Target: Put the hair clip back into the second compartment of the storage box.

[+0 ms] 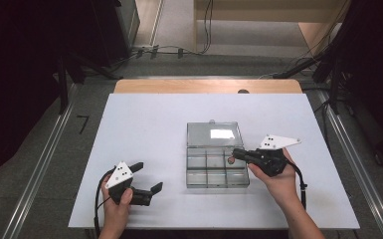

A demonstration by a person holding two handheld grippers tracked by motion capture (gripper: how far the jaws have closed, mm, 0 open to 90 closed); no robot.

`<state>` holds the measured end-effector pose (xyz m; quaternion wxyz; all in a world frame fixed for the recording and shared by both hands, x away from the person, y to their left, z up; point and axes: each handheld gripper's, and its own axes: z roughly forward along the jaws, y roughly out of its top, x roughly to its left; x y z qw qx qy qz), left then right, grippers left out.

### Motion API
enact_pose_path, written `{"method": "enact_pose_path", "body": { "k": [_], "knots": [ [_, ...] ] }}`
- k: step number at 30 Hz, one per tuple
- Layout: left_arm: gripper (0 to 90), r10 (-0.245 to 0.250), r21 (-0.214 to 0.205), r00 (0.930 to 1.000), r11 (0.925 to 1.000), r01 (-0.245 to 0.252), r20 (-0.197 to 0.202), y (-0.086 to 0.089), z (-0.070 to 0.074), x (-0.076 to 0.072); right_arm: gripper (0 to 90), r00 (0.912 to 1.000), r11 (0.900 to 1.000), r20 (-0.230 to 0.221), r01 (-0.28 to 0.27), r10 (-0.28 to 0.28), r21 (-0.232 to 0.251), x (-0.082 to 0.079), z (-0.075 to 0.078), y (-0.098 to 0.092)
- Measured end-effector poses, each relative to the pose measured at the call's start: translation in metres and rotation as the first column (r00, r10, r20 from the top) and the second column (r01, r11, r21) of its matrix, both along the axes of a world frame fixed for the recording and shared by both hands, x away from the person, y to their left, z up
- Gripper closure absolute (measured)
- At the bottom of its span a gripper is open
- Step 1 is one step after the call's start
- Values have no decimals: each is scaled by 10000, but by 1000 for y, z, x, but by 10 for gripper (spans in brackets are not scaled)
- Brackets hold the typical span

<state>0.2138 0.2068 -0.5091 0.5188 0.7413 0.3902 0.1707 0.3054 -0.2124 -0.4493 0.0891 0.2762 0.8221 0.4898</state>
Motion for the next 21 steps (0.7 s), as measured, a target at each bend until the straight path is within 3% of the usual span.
{"method": "enact_pose_path", "body": {
  "k": [21],
  "knots": [
    [0,-40,22,10000,10000,40,-9,0,0,0,859,9992,9989,-190,-349,343,-303,6,-9,22]
  ]
}}
